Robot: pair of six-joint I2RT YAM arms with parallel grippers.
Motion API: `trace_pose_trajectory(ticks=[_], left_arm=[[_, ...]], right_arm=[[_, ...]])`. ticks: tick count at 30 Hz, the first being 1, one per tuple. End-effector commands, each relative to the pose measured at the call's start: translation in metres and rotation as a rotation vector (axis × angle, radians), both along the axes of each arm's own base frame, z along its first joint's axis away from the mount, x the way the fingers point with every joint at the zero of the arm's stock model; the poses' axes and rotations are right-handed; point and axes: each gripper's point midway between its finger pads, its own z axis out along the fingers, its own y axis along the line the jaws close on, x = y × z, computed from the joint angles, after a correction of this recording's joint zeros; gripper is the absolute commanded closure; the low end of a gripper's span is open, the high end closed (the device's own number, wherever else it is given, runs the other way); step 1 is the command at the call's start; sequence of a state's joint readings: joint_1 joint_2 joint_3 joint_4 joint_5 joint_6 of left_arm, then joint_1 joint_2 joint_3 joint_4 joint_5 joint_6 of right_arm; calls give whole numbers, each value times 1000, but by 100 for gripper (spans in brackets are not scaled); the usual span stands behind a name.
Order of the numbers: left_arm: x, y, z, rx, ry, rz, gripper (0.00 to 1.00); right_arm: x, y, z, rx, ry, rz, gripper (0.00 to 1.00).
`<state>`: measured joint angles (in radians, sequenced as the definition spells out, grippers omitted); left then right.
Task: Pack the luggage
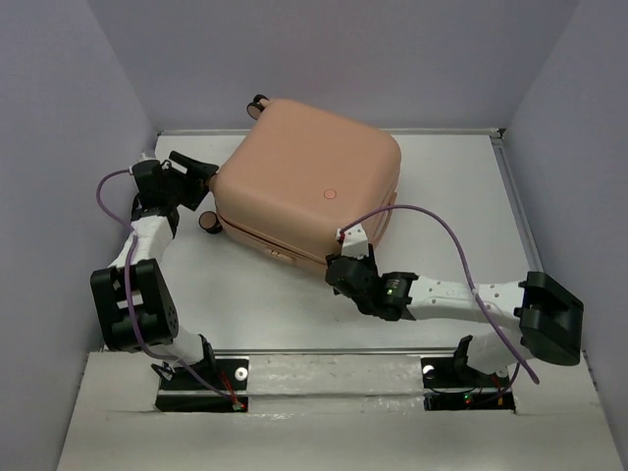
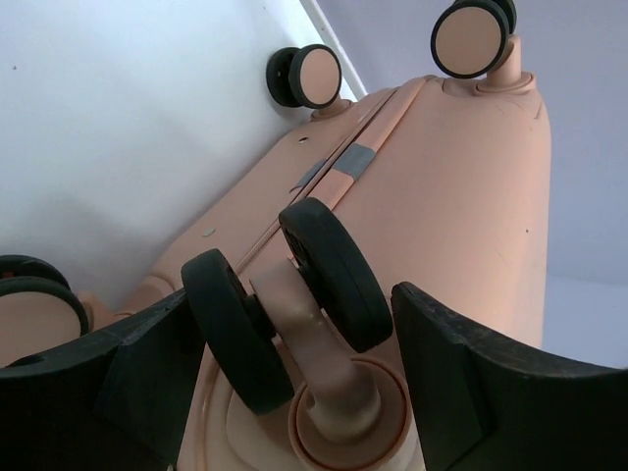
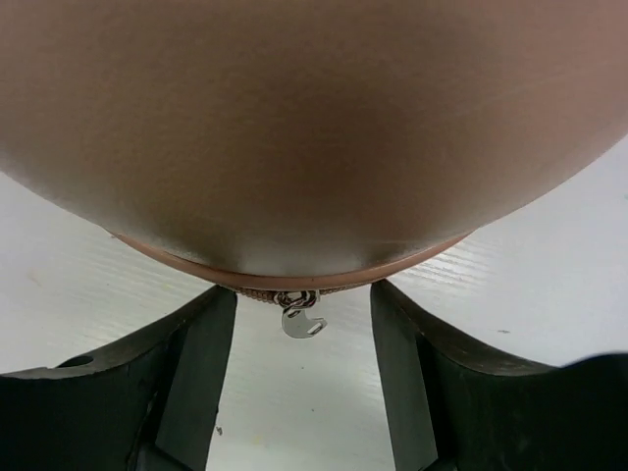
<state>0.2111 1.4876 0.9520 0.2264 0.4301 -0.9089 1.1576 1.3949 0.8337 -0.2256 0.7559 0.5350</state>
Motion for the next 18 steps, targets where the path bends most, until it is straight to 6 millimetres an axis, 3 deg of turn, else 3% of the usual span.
trace_pose_trajectory(ticks=[1, 6, 9, 10, 12, 13, 15, 17, 18], left_arm=[[18, -4, 41, -22, -135, -37, 22], [24, -4, 45, -37, -152, -36, 35], [27, -5, 49, -52, -168, -32, 39], [28, -6, 50, -53, -172, -36, 47], [29, -7, 50, -55, -176, -37, 59], [29, -10, 51, -56, -180, -41, 76], [27, -14, 55, -48, -200, -51, 94], [21, -20, 50, -36, -200, -51, 94], [18, -34, 50, -32, -206, -79, 94]], right_arm=[[25, -5, 20, -41, -89, -85, 42], [32, -11, 22, -49, -117, -142, 58], [33, -11, 24, -40, -120, -145, 88], [32, -10, 24, -37, -119, -142, 91], [31, -10, 23, -34, -115, -134, 93], [30, -8, 23, -24, -109, -121, 93], [28, -3, 22, 9, -101, -101, 93], [26, 8, 24, 48, -98, -44, 93], [19, 25, 22, 106, -61, 41, 93]])
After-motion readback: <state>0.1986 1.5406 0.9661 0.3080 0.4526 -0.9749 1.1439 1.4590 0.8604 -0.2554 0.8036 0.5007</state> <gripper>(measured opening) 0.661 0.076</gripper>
